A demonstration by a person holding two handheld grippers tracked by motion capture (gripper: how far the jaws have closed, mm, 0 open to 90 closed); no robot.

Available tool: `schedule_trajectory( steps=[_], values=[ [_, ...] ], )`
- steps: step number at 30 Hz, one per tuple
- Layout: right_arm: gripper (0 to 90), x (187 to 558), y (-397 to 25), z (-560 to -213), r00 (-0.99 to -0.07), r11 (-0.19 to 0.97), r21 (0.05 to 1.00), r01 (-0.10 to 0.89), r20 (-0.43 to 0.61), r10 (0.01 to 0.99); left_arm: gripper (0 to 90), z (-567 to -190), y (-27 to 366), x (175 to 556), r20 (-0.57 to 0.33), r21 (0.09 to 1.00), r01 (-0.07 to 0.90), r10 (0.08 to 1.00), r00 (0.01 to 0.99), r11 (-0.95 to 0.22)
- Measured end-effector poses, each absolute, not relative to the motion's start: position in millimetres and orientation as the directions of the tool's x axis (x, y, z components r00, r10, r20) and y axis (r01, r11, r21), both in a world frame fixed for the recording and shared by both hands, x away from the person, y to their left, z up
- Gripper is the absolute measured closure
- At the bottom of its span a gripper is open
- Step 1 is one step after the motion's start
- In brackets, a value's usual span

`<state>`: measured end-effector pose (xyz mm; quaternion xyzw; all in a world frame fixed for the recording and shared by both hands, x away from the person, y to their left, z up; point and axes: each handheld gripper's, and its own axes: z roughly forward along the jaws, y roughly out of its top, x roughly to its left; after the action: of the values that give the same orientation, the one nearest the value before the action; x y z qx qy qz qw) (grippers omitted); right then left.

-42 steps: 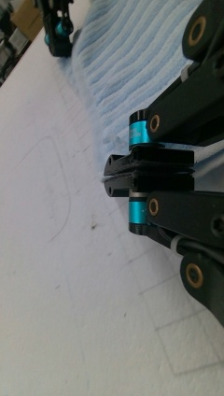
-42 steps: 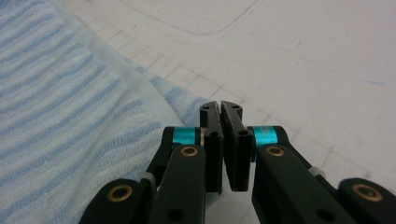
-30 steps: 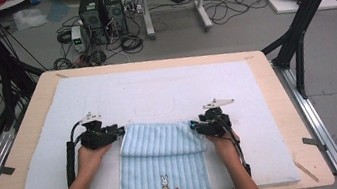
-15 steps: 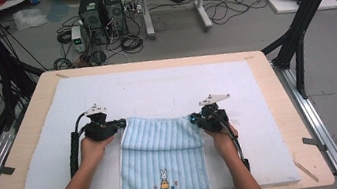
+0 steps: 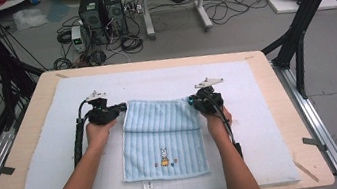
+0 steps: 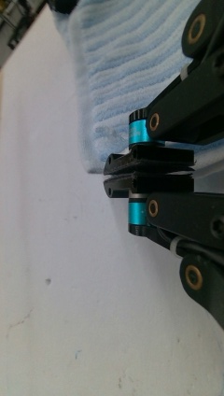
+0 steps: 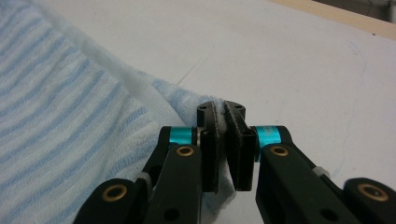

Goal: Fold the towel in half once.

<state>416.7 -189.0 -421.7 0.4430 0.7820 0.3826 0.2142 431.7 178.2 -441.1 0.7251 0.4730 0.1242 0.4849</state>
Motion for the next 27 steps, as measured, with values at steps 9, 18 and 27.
schedule_trajectory(
  steps=[9,18,27],
  values=[
    [60.3,419.0,-187.2,-422.7,-0.462,0.272,0.788,0.553,0.018,0.887,60.4,-439.2,183.4,436.2,-0.305,0.842,0.539,0.799,0.518,-0.028],
    [54.9,402.5,-200.8,-412.1,-0.478,0.229,0.818,0.528,0.063,0.876,52.6,-447.7,168.2,444.1,-0.303,0.834,0.551,0.809,0.504,-0.032],
    [53.2,399.2,-211.3,-420.1,-0.46,0.203,0.8,0.564,0.1,0.882,85.5,-449.5,156.0,439.1,-0.195,0.843,0.512,0.795,0.575,-0.163]
  ],
)
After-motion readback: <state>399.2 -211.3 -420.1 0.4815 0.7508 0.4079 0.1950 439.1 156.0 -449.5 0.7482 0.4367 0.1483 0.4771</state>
